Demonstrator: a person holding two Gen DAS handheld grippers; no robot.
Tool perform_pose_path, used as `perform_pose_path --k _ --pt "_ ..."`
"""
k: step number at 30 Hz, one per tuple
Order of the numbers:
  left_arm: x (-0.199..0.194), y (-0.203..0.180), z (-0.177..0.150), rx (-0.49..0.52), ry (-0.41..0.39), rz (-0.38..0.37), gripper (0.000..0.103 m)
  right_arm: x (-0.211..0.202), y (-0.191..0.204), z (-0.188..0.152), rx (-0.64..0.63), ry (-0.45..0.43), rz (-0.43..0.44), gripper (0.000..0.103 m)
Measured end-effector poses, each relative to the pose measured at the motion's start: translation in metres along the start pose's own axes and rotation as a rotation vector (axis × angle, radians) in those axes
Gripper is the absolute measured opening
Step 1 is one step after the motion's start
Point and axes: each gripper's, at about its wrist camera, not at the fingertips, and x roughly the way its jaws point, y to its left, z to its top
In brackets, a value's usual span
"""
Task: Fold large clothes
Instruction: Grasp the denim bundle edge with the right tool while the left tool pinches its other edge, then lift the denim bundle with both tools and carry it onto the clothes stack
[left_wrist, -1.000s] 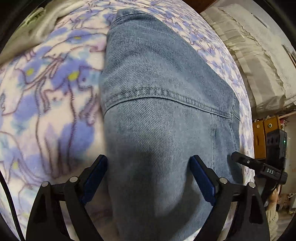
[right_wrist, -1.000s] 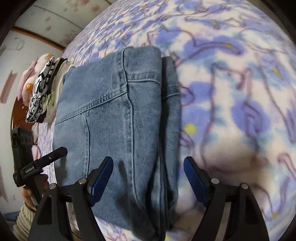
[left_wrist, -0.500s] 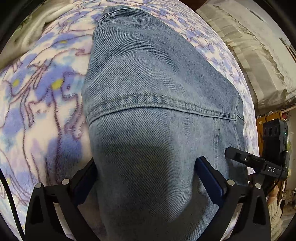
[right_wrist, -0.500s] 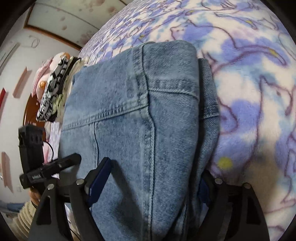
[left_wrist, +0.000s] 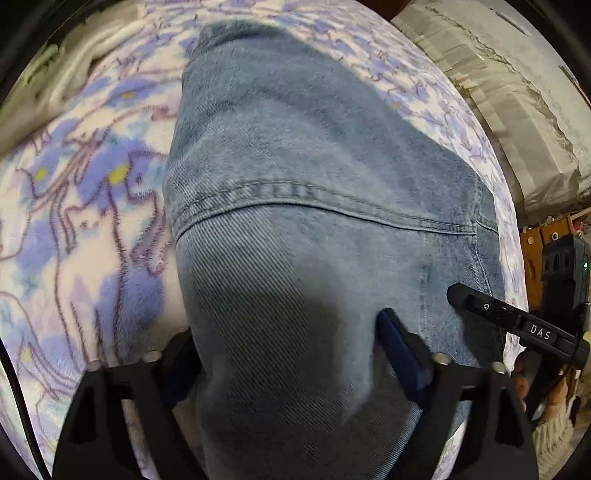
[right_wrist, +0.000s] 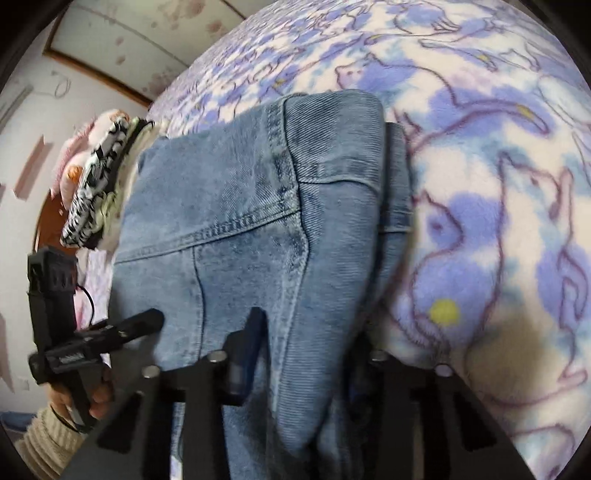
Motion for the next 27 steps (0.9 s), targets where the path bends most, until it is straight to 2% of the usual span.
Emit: perform_pose_path --k 1,4,6,10,12,18,23,27 --pt "-0.006 -0.004 -0.002 0.016 -0.019 0.014 0.066 -0.002 0.004 -0.001 -0.010 -0.006 -0.015 0.024" --pt "-0.026 -0.012 -0.006 0.040 -0.065 0.030 0.048 -0.015 0.026 -0.004 -0.053 -0.041 -0.079 0.019" --pt "-0.042 -0.014 -0.010 0.049 -0.085 0.028 0.044 -0.027 0.042 -0.009 -0.083 -0.072 -0.102 0.019" --pt "-0.075 -0.019 -0.028 0.090 -0.104 0.074 0.042 -0.050 0.085 -0.030 -0.138 -0.105 -0.121 0.018" --pt "-0.093 -0.016 -0.039 0.099 -0.105 0.073 0.042 -0.058 0.103 -0.043 -0.160 -0.116 -0.128 0.017" --pt "-0.161 0.000 -0.081 0.121 -0.135 0.088 0.042 -0.085 0.157 -0.088 -0.194 -0.132 -0.077 0.017" --pt "-0.224 0.035 -0.112 0.094 -0.154 0.099 0.042 -0.100 0.213 -0.116 -0.259 -0.127 -0.040 0.017" --pt "-0.262 0.069 -0.123 0.048 -0.176 0.110 0.042 -0.101 0.263 -0.124 -0.333 -0.122 0.002 0.017"
